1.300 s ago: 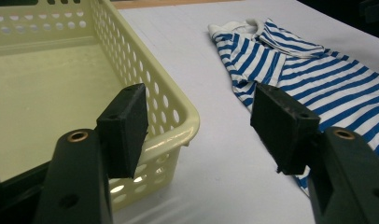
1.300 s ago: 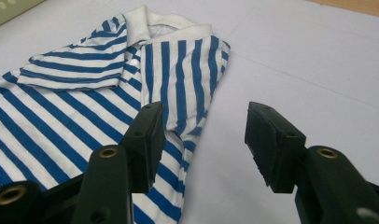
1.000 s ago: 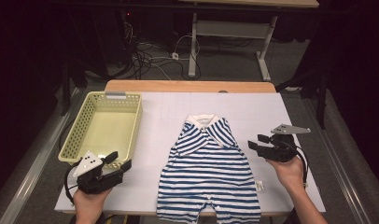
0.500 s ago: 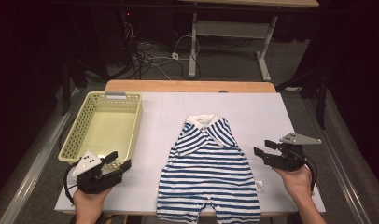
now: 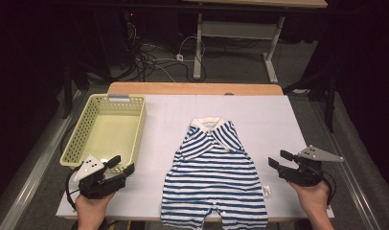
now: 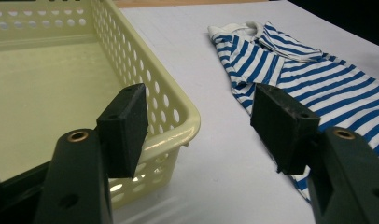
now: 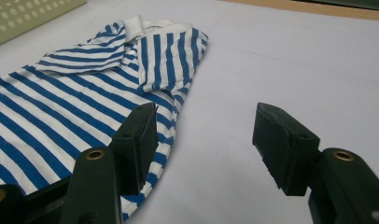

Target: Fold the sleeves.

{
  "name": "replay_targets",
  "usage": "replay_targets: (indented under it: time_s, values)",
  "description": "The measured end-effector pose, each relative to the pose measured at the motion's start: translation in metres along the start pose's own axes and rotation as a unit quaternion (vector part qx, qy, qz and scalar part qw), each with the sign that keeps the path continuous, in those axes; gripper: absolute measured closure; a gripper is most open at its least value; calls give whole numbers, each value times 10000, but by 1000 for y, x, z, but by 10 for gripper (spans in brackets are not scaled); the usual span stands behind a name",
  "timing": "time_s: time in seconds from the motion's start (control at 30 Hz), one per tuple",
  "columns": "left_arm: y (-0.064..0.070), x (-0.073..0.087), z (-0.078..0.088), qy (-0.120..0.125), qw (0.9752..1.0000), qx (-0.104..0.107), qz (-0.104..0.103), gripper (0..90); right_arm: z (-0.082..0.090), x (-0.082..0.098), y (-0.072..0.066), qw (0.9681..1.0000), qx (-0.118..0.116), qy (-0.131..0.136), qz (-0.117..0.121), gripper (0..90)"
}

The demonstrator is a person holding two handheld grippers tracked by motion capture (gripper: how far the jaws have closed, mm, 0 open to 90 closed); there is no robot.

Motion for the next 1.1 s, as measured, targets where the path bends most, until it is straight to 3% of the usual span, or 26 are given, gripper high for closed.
replay_targets:
  time_s: [0.67,0.9,1.1]
  values:
    - [-1,0,1,19,10000,-27,48,355,30,30,10,9991,247,307,-161,394]
    - [-1,1,1,35,10000,-8,63,355,33,43,15,9984,321,272,-377,390]
    - [-3,0,2,72,9999,35,110,355,32,43,15,9983,369,258,-365,390]
Point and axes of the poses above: each handheld gripper's, and its own axes: z roughly backward along the jaws, x roughly out of its underside, y roughly to its right, the point moved 8 cm from there along -z, roughly forward along the jaws, and after that the axes turned 9 degrees about x, right-handed, at the moved point
